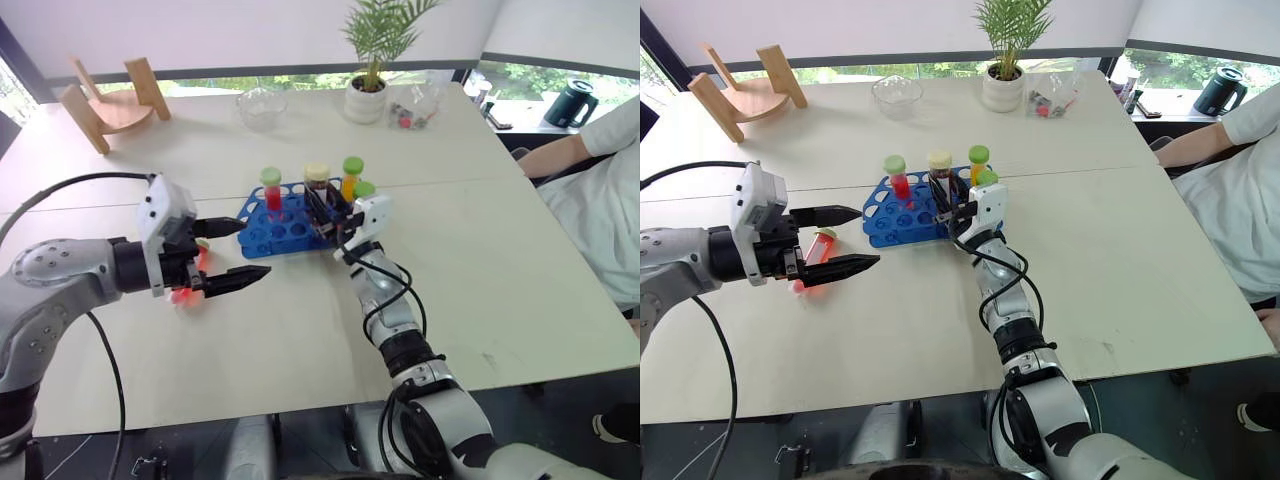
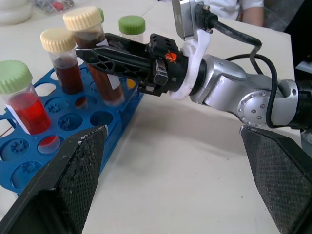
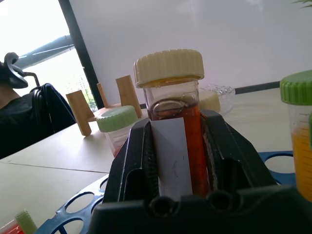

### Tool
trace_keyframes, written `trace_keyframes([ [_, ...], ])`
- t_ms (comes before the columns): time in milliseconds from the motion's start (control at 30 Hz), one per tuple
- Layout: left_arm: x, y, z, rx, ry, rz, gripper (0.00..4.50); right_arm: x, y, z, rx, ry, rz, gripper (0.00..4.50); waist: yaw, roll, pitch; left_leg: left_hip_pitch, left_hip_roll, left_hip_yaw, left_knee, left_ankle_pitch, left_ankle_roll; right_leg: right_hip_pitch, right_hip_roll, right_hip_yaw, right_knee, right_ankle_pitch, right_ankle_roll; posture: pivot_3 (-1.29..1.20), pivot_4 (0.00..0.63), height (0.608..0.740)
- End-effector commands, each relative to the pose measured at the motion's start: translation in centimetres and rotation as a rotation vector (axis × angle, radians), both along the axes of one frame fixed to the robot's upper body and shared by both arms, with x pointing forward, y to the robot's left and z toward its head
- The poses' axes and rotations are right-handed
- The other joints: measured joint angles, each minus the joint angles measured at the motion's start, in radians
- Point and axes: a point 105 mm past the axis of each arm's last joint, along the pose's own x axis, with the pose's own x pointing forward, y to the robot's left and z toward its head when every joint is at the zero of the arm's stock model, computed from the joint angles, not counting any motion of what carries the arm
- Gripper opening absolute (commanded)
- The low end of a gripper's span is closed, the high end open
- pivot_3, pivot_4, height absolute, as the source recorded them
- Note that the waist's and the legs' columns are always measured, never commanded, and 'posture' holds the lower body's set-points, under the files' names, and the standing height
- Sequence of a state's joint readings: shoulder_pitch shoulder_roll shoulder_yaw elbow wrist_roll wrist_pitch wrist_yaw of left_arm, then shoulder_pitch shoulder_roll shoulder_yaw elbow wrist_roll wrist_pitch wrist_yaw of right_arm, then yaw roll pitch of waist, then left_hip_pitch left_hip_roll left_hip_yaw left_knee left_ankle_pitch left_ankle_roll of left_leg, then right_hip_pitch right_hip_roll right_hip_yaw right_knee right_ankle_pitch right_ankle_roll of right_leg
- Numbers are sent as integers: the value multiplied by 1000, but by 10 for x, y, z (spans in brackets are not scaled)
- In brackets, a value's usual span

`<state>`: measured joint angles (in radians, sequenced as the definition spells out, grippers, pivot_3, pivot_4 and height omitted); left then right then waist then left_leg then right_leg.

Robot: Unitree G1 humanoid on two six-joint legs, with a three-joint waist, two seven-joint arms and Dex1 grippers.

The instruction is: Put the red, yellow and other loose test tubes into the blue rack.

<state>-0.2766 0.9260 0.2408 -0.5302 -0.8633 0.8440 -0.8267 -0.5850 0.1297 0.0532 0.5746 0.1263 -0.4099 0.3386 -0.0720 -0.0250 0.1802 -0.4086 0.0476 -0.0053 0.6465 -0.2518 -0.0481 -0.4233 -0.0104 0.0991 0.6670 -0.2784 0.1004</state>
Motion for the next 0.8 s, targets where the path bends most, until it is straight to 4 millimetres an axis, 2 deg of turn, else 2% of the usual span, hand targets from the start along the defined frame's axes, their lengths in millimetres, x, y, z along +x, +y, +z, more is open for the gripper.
trace_keyframes([
  [33, -3, -2, 8, -6, -41, -16, 4500, -6, 3, 0, 9, -18, -7, 850, 1, 0, 0, 0, 0, 0, 0, 0, 0, 0, 0, 0, 0, 0, 0, 0, 150, 740],
  [167, -2, -2, 9, -5, -42, -20, 4500, -10, 6, -8, -7, -2, 2, 850, 1, 0, 0, 0, 0, 0, 0, 0, 0, 0, 0, 0, 0, 0, 0, 0, 150, 740],
  [233, -2, -2, 9, -5, -42, -21, 4500, -11, 8, -11, -21, 7, 22, 1892, 1, 0, 0, 0, 0, 0, 0, 0, 0, 0, 0, 0, 0, 0, 0, 0, 150, 740],
  [267, -2, -2, 8, -4, -40, -17, 4500, -12, 7, -11, -24, 8, 21, 2231, 1, 0, 0, 0, 0, 0, 0, 0, 0, 0, 0, 0, 0, 0, 0, 0, 150, 740],
  [400, 4, 6, 3, 14, -24, 51, 4500, -16, -6, -16, -114, 21, 9, 4219, 1, 0, 0, 0, 0, 0, 0, 0, 0, 0, 0, 0, 0, 0, 0, 0, 150, 740],
  [433, 7, 9, 2, 28, -28, 75, 4500, -18, -10, -18, -142, 33, 13, 4433, 2, 0, 0, 0, 0, 0, 0, 0, 0, 0, 0, 0, 0, 0, 0, 0, 150, 740],
  [600, 32, 35, -1, 128, -47, 297, 4500, -44, -41, -10, -260, 109, 107, 4433, 7, 0, 0, 0, 0, 0, 1, 0, 0, 1, 0, 0, 0, 0, 0, 0, 150, 740],
  [733, 45, 60, -13, 200, 182, 465, 4500, -93, -63, 14, -542, 115, 453, 4433, 8, 1, 2, -1, -1, 0, 2, 0, 0, 1, 0, 0, 0, 0, 0, 0, 150, 740],
  [800, 49, 73, -25, 268, 293, 560, 4500, -102, -70, 26, -636, 102, 544, 4433, 5, 0, 1, 0, -1, 0, 2, 0, 0, 2, 0, 0, -1, -1, 1, 0, 150, 740],
])
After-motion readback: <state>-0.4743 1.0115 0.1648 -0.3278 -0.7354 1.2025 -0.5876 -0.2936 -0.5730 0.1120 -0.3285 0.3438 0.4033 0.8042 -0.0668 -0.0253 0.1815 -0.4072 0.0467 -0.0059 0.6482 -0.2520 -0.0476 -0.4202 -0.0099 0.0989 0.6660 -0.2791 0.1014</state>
